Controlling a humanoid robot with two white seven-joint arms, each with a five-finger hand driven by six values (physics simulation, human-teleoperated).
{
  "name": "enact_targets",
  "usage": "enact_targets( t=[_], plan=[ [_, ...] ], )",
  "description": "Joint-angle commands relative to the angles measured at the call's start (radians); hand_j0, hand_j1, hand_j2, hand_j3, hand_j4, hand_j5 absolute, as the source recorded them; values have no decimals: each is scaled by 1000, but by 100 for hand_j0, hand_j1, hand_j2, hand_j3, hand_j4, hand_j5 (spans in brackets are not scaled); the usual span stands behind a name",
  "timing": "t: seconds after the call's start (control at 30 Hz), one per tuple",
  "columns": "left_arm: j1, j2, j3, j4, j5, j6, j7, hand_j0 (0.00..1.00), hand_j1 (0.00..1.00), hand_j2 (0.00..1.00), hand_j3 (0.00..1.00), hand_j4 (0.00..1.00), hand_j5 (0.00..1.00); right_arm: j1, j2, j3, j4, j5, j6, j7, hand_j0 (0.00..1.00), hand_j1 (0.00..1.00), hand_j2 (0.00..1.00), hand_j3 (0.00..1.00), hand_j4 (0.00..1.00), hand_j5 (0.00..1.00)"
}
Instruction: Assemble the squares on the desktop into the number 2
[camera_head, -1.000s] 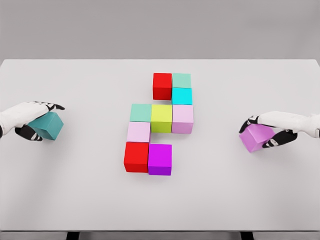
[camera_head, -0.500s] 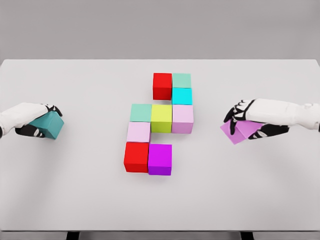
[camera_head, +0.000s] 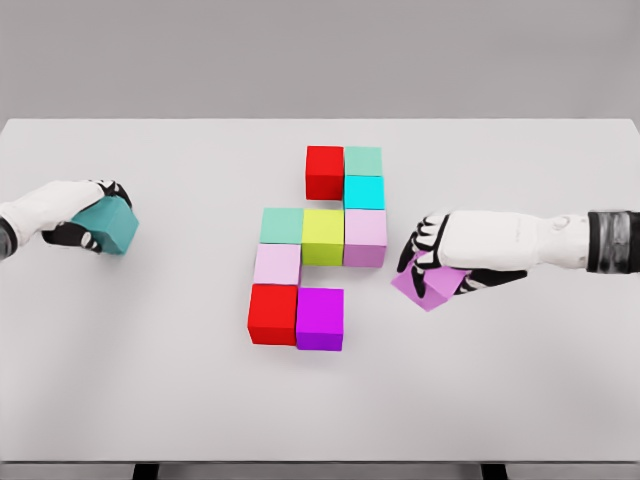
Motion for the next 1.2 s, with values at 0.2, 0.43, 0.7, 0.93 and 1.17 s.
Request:
enact_targets(
  t=[0.2, 0.43, 0.7, 0.93, 1.17],
  plan=[
    [-28, -44, -8, 13, -1, 40, 1, 33, 33, 33, 33, 33, 33, -12, 47, 108, -4, -1, 3, -1, 44, 44, 44, 44, 44, 44],
    [-84, -90, -42, 60, -2, 45, 1, 30, 30, 30, 30, 30, 30, -46, 53, 174, -2, 19, 3, -1, 44, 44, 44, 44, 44, 44],
    [-135, -176, -56, 108, -82, 45, 1, 23, 23, 23, 23, 23, 23, -98, 97, 245, -2, 88, 3, -1, 47, 47, 47, 47, 47, 47],
    [-160, -242, -56, 108, -148, 76, 1, 20, 20, 20, 20, 20, 20, -118, 99, 242, -2, 105, 3, -1, 48, 48, 48, 48, 48, 48],
    [-190, -319, -57, 106, -246, 102, -2, 16, 16, 16, 16, 16, 16, -132, 99, 234, -2, 105, 3, -1, 56, 56, 56, 56, 56, 56]
  ],
)
